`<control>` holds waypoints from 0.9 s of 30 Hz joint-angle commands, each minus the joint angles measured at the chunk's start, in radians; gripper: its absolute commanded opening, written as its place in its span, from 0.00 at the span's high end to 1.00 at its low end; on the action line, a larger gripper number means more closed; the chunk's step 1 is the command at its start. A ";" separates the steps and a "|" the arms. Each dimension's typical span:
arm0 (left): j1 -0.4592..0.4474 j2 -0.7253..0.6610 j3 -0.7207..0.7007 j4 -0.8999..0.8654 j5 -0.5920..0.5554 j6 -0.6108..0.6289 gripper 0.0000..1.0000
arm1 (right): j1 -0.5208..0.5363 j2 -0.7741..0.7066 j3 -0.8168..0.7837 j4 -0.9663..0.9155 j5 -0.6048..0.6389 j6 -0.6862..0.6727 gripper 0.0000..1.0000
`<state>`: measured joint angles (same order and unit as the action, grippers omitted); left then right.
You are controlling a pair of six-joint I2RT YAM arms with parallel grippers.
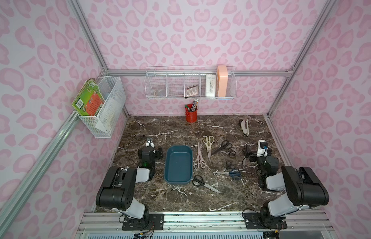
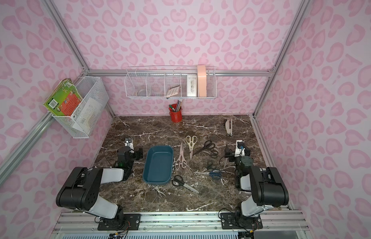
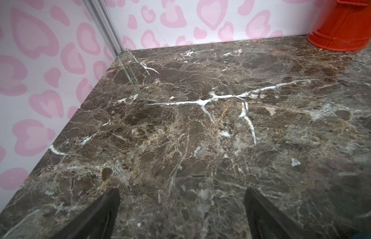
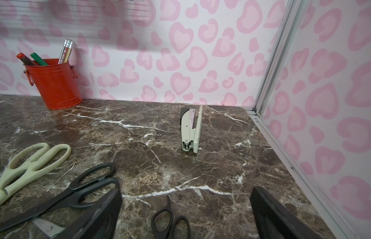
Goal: Put the scissors into the storage box
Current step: Pick up the scissors from the center of the board.
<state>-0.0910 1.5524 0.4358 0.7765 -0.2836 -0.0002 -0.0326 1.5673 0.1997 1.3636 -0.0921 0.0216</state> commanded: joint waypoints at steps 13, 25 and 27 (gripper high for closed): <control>0.000 -0.003 0.000 0.012 -0.003 0.000 0.01 | 0.000 -0.002 0.000 0.007 0.003 0.001 0.01; 0.000 -0.005 0.001 0.010 -0.003 0.000 0.01 | -0.019 0.002 0.002 0.008 -0.036 0.009 0.01; -0.001 -0.007 -0.002 0.013 -0.003 0.000 0.01 | -0.033 0.001 -0.007 0.027 -0.068 0.016 0.00</control>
<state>-0.0910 1.5524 0.4355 0.7769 -0.2832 0.0002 -0.0563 1.5673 0.1993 1.3640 -0.1200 0.0250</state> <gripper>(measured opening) 0.987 0.995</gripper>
